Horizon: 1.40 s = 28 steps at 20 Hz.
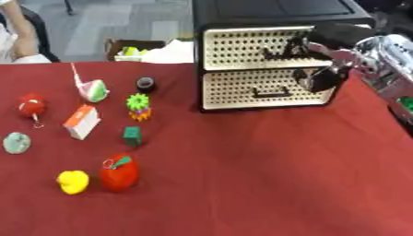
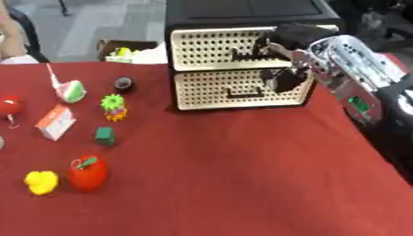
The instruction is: Pick up objects from table and place into drawer.
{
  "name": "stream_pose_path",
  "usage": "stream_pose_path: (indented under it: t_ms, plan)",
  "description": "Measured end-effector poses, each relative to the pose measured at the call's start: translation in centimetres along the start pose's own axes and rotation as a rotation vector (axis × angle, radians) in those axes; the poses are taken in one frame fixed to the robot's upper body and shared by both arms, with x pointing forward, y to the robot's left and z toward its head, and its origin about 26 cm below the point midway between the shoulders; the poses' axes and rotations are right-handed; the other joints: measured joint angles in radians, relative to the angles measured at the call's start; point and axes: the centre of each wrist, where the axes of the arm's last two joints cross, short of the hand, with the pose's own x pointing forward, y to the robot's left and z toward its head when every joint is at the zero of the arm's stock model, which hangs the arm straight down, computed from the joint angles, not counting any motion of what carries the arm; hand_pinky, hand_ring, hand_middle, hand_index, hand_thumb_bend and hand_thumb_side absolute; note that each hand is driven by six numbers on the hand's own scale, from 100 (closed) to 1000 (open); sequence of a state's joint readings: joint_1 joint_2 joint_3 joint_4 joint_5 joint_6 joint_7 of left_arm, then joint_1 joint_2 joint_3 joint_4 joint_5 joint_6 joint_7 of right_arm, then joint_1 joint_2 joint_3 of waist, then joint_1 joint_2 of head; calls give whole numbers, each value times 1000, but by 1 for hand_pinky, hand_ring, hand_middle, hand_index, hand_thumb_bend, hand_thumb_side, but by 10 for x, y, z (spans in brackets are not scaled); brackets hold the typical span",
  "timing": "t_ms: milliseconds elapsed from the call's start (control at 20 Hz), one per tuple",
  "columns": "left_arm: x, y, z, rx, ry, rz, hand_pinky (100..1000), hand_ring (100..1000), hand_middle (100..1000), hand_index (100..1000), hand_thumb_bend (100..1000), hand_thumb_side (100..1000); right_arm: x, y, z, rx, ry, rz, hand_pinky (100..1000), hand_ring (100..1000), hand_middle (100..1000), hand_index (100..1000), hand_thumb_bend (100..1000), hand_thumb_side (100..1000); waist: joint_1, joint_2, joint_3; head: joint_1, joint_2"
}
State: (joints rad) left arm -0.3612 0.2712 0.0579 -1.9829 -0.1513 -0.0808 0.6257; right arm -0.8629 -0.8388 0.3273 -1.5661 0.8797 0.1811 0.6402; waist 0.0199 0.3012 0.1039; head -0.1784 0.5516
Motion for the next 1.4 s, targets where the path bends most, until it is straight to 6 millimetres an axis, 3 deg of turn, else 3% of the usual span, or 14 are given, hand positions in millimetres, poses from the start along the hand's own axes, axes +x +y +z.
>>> stream_pose_path:
  t_ms: [650, 1400]
  plan:
    - [0, 0, 0, 0, 0, 0, 511, 568, 593, 736, 100, 781, -3, 6, -4, 36, 5, -6, 100, 100, 100, 815, 100, 127, -4, 4, 1, 0, 0]
    - [0, 0, 0, 0, 0, 1, 512, 569, 594, 734, 100, 780, -5, 9, 4, 32, -4, -16, 100, 100, 100, 696, 100, 100, -4, 5, -1, -3, 0]
